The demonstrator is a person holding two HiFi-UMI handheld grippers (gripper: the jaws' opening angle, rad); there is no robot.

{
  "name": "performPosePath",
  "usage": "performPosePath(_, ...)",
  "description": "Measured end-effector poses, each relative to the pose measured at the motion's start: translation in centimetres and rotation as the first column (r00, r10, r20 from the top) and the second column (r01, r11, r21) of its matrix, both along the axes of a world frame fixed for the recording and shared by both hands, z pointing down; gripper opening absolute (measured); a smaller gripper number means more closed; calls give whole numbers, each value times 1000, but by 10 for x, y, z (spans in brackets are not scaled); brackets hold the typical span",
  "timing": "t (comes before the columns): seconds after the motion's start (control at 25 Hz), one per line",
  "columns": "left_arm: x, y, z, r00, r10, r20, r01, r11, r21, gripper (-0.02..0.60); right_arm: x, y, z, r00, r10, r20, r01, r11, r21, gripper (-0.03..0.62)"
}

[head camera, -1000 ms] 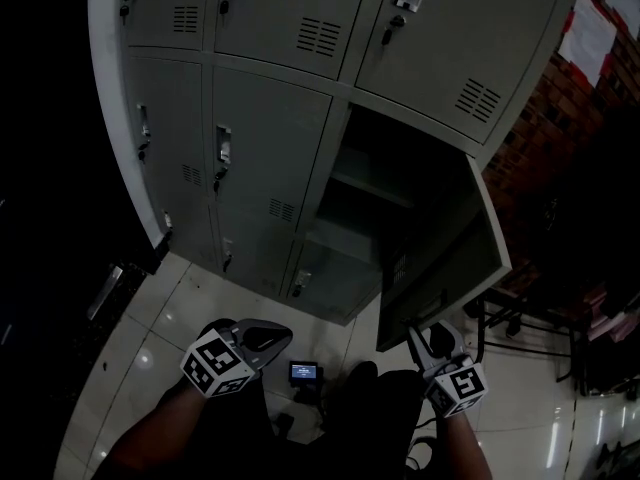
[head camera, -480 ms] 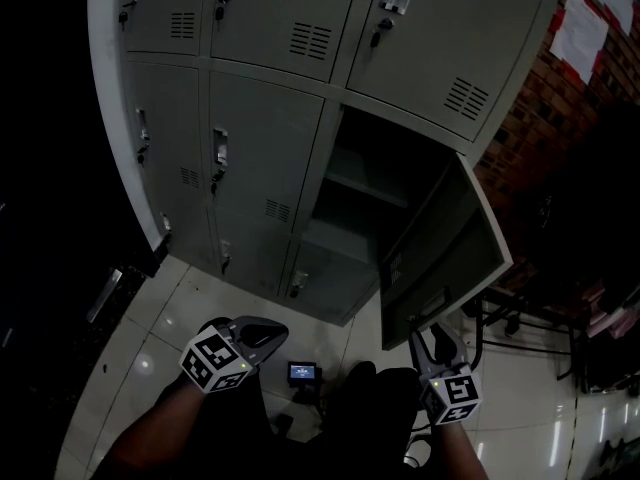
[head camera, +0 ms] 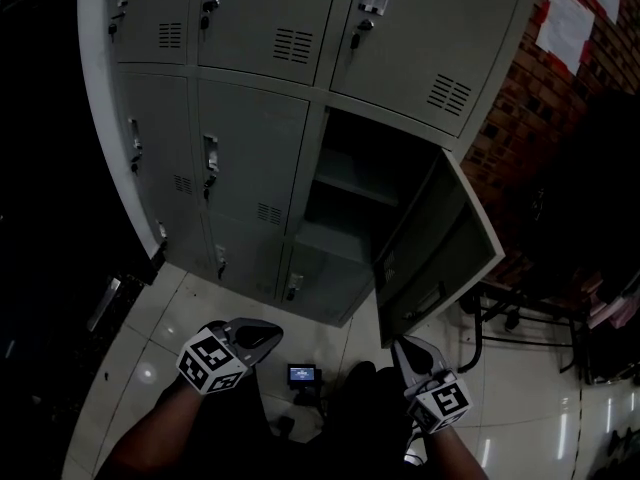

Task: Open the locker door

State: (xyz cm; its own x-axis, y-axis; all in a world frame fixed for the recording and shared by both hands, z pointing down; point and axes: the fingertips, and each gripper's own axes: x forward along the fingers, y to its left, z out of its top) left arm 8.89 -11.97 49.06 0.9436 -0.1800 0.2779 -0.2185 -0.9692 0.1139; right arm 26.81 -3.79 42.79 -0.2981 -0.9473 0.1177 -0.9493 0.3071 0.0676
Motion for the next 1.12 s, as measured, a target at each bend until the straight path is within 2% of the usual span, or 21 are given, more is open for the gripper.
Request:
performPosePath(0.12, 1, 1, -1, 1000, 1, 0, -1, 1000, 2, 11, -20, -5, 14, 994, -108, 8, 109, 994, -18, 2)
performPosePath(0.24, -1, 2, -1, 1000, 1, 2, -1, 1000, 3, 11, -28, -6, 30, 986, -161, 34, 163, 985, -56, 2)
performPosePath(0.36, -1, 2, -1, 1000, 2, 5, -2, 1000, 2, 11, -23, -6, 37, 982, -163, 99, 170, 982, -76, 2)
performPosePath(0.52, -2, 2, -1, 1000, 4, 8, -4, 1000, 2, 11, -24, -7, 30, 968, -176, 178, 187, 981, -48, 2)
performPosePath(0.72, 0, 4, 0, 1000, 10, 13, -10, 1000, 5, 11, -28, -7, 31, 967, -194, 166, 205, 977, -51, 2)
performPosePath(0.88, -1, 4, -1, 1000, 9, 18, -9, 1000, 8, 11, -23, -5, 38, 976, -175, 130, 186, 979, -83, 2)
performPosePath(1.12, 0, 4, -1, 1000, 13, 19, -13, 1000, 11, 11, -23, -6, 35, 976, -171, 134, 182, 981, -71, 1)
